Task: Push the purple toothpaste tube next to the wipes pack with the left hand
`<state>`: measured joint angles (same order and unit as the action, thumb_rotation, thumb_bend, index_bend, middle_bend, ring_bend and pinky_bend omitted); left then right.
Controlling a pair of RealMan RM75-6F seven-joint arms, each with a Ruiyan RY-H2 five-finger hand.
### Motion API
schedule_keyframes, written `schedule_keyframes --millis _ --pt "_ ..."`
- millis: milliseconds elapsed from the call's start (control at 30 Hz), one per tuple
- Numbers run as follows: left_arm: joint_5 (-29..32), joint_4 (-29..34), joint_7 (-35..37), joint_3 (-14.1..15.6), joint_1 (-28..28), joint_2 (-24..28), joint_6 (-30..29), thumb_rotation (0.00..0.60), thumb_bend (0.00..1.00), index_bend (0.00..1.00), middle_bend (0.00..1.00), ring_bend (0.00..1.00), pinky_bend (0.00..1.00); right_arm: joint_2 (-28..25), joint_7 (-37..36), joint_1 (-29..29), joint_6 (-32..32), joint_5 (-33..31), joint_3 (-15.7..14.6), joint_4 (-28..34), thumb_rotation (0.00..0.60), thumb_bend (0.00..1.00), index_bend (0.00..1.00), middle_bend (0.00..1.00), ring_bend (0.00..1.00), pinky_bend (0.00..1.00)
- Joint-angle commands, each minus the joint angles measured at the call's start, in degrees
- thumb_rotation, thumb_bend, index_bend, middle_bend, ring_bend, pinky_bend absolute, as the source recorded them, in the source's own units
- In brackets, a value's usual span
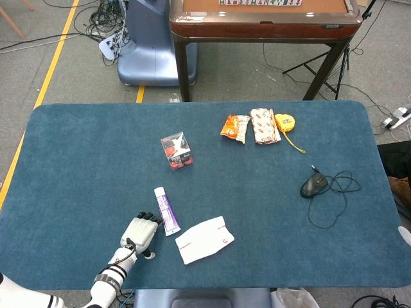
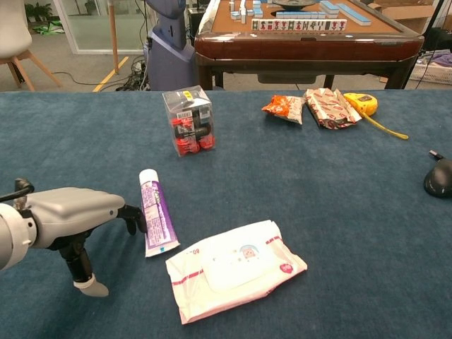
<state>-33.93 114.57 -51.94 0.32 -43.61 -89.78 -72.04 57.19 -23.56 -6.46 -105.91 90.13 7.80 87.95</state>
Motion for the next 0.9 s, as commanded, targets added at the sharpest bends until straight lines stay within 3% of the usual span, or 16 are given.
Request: schedule_keyframes --millis 33,900 --pt "0.11 -0.22 -0.08 -0.17 -0.29 -0.28 0.14 0.6 0.0 0.19 0.22 0.12 0.09 -0.03 -0.31 -0.1 -0.18 -0.08 0.1 -0.14 0.6 0.0 0.3 0.43 0.3 0.36" --pt "1.78 -4.88 -0.93 -1.56 -2.8 -2.0 1.31 0.6 0.0 0.1 0.13 0.05 0.09 0.02 -0.22 0.0 0.21 0.1 0.2 -0.18 0.6 0.0 0.3 0.43 0.3 0.36"
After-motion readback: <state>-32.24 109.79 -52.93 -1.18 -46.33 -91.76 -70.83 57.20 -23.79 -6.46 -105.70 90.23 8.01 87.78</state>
